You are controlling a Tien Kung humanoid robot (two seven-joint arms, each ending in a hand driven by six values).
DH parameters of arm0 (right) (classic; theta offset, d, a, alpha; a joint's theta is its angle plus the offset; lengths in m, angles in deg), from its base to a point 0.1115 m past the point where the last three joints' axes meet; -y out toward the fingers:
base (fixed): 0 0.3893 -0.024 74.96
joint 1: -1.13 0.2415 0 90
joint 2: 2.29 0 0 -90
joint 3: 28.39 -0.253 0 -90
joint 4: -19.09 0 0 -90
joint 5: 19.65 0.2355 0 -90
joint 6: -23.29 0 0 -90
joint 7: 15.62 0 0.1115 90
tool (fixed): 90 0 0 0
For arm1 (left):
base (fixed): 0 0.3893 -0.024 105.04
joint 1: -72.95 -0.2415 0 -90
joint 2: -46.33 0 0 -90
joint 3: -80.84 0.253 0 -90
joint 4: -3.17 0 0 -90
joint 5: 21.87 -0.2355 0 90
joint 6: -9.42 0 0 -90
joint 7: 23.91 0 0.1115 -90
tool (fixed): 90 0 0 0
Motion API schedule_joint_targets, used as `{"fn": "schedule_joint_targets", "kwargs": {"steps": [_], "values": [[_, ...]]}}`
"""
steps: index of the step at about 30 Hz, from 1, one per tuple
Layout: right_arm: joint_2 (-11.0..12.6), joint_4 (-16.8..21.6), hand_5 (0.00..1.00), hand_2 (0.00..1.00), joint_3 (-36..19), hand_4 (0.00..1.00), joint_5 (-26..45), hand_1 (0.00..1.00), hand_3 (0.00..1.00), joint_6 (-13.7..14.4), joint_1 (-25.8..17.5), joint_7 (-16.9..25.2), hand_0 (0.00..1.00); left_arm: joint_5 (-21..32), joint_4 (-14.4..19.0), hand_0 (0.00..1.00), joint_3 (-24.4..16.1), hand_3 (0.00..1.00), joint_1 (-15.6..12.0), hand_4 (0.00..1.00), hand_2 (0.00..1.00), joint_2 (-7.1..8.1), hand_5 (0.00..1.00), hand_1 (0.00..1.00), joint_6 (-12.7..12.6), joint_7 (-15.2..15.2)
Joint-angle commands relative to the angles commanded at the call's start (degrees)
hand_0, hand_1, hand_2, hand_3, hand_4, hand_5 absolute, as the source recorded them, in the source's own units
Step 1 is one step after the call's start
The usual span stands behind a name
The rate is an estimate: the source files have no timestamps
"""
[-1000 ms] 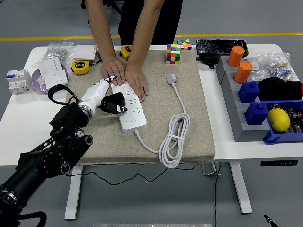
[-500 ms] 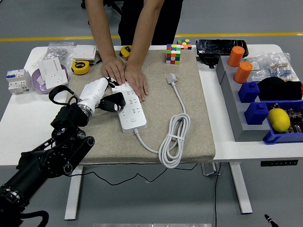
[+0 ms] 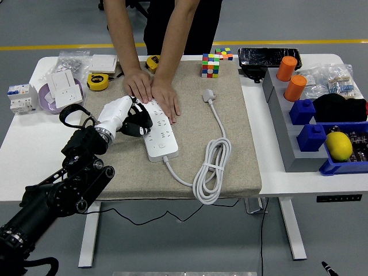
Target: Pick up the plug,place it near the board,insert it into the board,press the button
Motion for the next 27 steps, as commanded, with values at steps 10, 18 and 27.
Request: {"fn": "schedule_joint_targets", "kwargs": {"steps": [10, 18, 27], "values": [[-0.11, 0.00, 0.998, 0.726, -0.02, 0.998, 0.14, 0.736, 0.754, 0.02, -0.03, 0.03, 0.801, 5.72, 3.51, 0.342, -3.35, 0.538, -1.72, 0.782, 0.482, 1.53, 0.067, 0.414, 0.13, 1.98], [-0.16, 0.00, 0.998, 0.726, -0.27, 0.998, -0.10, 0.735, 0.754, -0.02, -0.32, -0.04, 0.801, 3.36, 2.54, 0.356, -7.25, 0.536, -2.50, 0.771, 0.476, 3.39, 0.074, 0.445, 0.32, 1.80], [-0.16, 0.00, 0.998, 0.726, -0.12, 0.998, 0.02, 0.735, 0.754, -0.02, -0.18, 0.02, 0.801, 2.61, 0.08, 0.417, -6.80, 0.547, -2.82, 0.809, 0.522, 3.53, 0.081, 0.506, 1.72, 2.13]]}}
